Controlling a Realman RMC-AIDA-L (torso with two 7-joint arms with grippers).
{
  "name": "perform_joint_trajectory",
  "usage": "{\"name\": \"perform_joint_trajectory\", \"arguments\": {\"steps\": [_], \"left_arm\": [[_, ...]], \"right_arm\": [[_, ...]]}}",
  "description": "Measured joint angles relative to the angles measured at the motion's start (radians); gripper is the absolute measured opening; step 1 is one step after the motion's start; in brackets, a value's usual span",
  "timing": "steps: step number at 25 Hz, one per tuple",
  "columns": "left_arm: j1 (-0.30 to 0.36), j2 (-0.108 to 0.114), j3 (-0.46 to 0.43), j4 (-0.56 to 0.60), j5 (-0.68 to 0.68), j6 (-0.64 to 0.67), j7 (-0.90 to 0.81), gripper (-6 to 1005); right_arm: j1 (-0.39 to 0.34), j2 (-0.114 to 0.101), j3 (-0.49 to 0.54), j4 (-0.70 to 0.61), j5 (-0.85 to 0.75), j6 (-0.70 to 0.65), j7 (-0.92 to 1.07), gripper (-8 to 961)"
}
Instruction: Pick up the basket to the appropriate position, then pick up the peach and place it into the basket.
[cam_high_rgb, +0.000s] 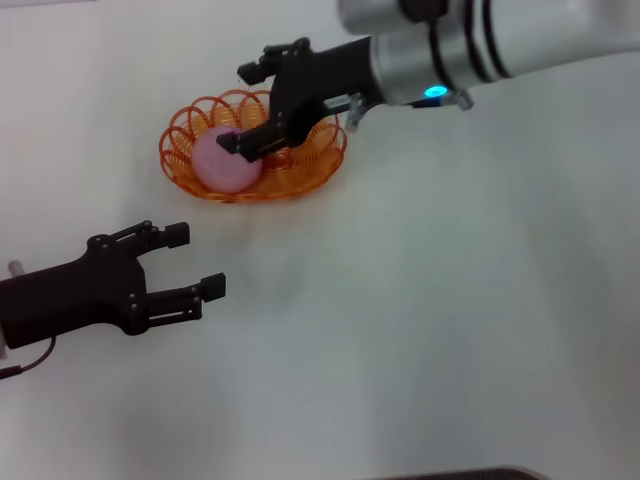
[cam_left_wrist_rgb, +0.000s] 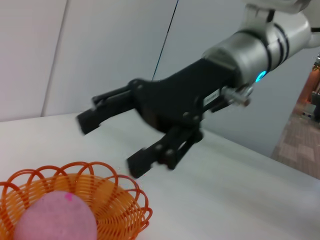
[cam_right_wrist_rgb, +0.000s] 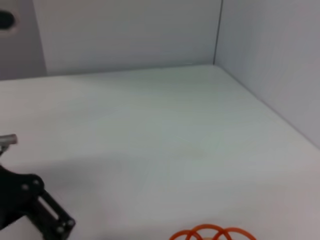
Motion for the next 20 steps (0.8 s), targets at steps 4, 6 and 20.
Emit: {"name": "perform_joint_trajectory", "arguments": {"steps": [4, 6, 20], "left_arm": [[0.0, 0.0, 0.0, 0.003, 0.0, 0.001, -0.002, 888], [0.0, 0.0, 0.0, 0.005, 0.0, 0.002, -0.003, 888], [-0.013, 0.003, -0.002, 0.009, -0.007, 0.002, -0.006, 889]], "right_arm": [[-0.079, -0.008, 0.033, -0.137, -0.062, -0.077, 0.054, 947], [-0.115, -0.009, 0.07, -0.193, -0.098, -0.122, 0.071, 947], [-0.247, -0.01, 0.428, -0.371, -0.373, -0.498, 0.085, 946]]}}
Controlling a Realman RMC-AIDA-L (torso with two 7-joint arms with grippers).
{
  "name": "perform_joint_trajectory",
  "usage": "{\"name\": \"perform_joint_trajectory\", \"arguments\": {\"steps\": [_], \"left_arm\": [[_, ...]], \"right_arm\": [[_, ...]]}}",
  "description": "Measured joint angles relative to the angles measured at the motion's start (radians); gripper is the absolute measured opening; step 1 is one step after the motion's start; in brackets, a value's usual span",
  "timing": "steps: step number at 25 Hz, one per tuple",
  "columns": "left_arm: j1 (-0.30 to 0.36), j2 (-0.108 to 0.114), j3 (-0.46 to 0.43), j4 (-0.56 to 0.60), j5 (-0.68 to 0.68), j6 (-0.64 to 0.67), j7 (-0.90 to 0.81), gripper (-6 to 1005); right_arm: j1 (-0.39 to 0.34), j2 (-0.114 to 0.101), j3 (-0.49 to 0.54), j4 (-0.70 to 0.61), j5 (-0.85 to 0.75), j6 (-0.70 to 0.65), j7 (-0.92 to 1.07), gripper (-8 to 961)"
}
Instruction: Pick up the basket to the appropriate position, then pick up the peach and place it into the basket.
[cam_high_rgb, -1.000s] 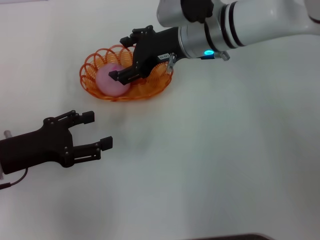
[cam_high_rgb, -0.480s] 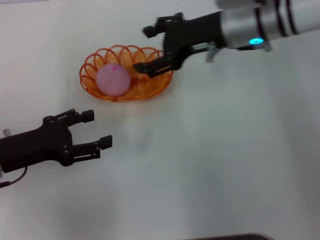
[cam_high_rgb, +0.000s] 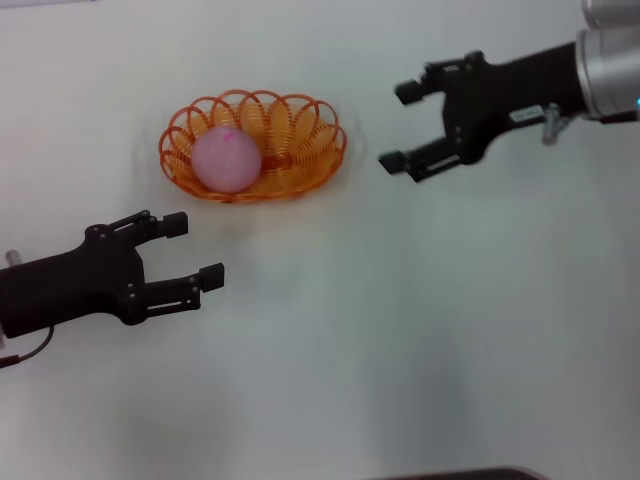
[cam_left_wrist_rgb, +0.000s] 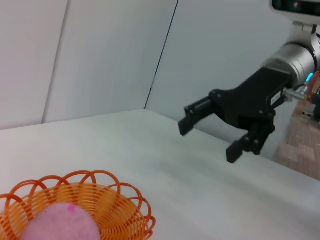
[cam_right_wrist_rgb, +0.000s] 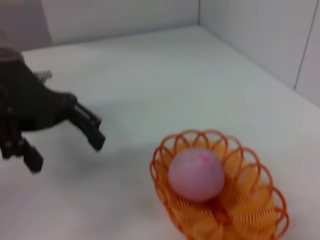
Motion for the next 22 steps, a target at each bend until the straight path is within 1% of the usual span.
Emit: {"name": "perform_joint_trajectory", "arguments": {"steps": [3, 8, 12, 14, 18, 22], "left_arm": [[-0.001, 0.0, 0.0, 0.0, 0.0, 0.0, 0.0, 889], [-0.001, 0.0, 0.0, 0.002, -0.001, 0.0, -0.001, 889], [-0.001, 0.0, -0.004, 0.002, -0.001, 0.0, -0.001, 889], [-0.001, 0.0, -0.005, 0.001, -0.002, 0.0, -0.001, 889], [0.0, 0.0, -0.009, 0.0, -0.003, 0.005, -0.001, 889], [0.004, 0.0, -0.021, 0.001, -0.004, 0.011, -0.001, 889]], "right_arm": [[0.005, -0.001, 0.014, -0.002, -0.041, -0.026, 0.003, 946], [0.001, 0.0, 0.019, -0.003, -0.044, -0.032, -0.006, 946], [-0.021, 0.013, 0.076, 0.007, -0.024, -0.034, -0.067, 947], [-0.04, 0.015, 0.112, 0.033, 0.02, -0.035, -0.115, 947], [-0.107, 0.012, 0.191, 0.102, 0.163, -0.059, -0.247, 947], [-0.163, 0.011, 0.271, 0.232, 0.271, -0.087, -0.41, 947]]}}
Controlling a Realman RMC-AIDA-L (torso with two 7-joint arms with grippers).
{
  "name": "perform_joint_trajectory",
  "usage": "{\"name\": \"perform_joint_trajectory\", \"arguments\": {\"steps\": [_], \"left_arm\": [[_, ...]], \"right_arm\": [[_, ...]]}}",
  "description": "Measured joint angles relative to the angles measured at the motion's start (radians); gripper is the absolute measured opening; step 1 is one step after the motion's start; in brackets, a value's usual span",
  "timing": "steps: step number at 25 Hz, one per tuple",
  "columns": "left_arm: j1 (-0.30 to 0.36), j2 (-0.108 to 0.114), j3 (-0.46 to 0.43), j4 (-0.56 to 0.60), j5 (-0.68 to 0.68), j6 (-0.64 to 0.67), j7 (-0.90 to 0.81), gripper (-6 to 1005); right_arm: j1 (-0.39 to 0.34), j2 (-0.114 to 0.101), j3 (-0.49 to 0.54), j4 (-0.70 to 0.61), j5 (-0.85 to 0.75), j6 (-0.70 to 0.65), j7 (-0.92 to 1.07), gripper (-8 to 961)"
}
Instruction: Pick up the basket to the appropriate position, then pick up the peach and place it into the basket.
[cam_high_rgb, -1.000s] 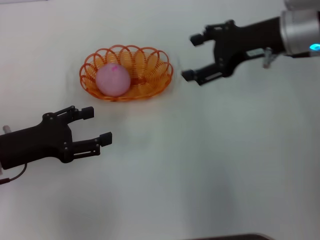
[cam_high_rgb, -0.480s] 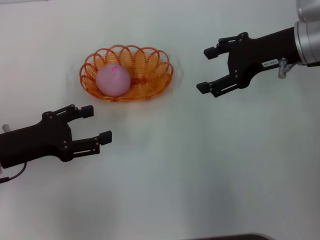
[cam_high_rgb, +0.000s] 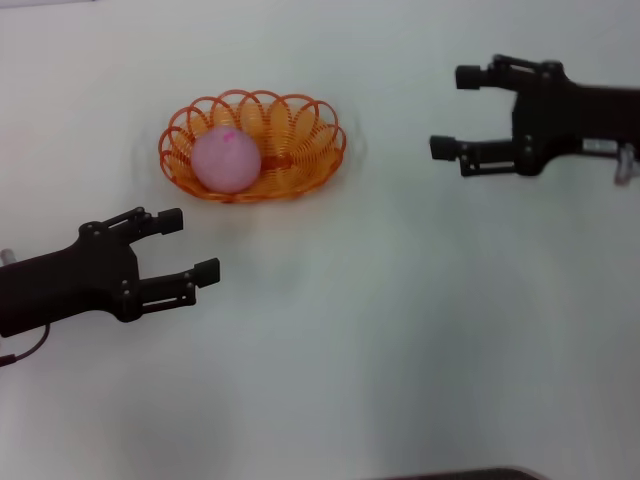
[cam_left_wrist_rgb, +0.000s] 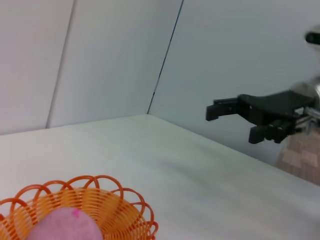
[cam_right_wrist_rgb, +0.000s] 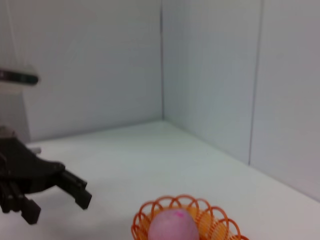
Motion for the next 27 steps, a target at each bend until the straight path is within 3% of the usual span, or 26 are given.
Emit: {"name": "perform_joint_trajectory", "arguments": {"steps": [8, 27], "left_arm": [[0.002, 0.001, -0.064, 0.001, 0.0, 0.037, 0.008, 889], [0.003, 0.003, -0.081, 0.001, -0.012, 0.041, 0.009, 888]], "right_arm": [[-0.03, 0.001, 0.07, 0.197, 0.02, 0.002, -0.181, 947], [-0.035, -0.001, 0.066, 0.209, 0.007, -0.008, -0.188, 947]]}}
